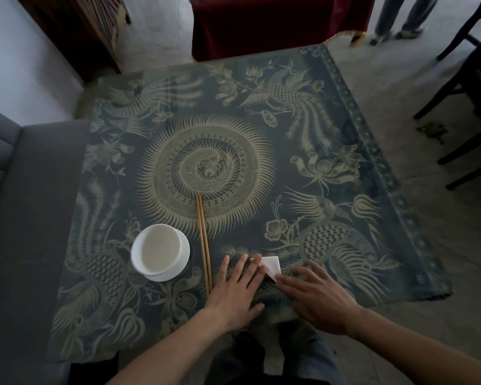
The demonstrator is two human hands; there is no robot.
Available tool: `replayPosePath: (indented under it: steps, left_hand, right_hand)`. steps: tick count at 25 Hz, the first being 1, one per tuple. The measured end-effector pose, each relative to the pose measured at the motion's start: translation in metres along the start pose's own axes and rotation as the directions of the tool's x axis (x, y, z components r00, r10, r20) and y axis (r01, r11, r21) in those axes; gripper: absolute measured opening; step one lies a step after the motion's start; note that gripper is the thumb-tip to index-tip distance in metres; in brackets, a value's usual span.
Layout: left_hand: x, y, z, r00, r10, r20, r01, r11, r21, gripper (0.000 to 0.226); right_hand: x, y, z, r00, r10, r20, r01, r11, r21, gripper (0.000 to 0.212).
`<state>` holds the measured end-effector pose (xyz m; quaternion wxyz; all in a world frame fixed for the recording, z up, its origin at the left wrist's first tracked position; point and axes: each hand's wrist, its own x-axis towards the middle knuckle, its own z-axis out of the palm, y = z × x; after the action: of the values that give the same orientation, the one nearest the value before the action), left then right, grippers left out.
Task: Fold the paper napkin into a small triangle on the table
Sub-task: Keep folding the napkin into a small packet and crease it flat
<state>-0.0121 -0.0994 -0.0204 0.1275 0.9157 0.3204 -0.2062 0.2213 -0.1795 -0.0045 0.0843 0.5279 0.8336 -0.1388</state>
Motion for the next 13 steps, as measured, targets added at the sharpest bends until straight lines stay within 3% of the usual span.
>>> replayPosePath:
  steps: [3, 6, 13]
  left_hand:
    - [0.001, 0.0, 0.002, 1.0, -0.001, -0.001, 0.001, 1.0, 0.01, 0.082]
    - [0.002, -0.002, 0.002, 1.0, 0.008, 0.005, -0.008, 1.0, 0.007, 0.082]
    - [-0.003, -0.004, 0.0, 1.0, 0.0, -0.009, 0.0, 1.0, 0.001, 0.08]
  right_hand:
    - [0.019, -0.011, -0.008, 0.99, 0.142, -0.021, -0.141, 0.989, 0.052, 0.06]
    - [0.025, -0.02, 0.002, 0.993, 0.118, 0.008, -0.117, 0.993, -0.024, 0.073]
    - [0.023, -0.013, 0.006, 0.989, 0.123, 0.082, -0.12, 0.992, -0.046, 0.075]
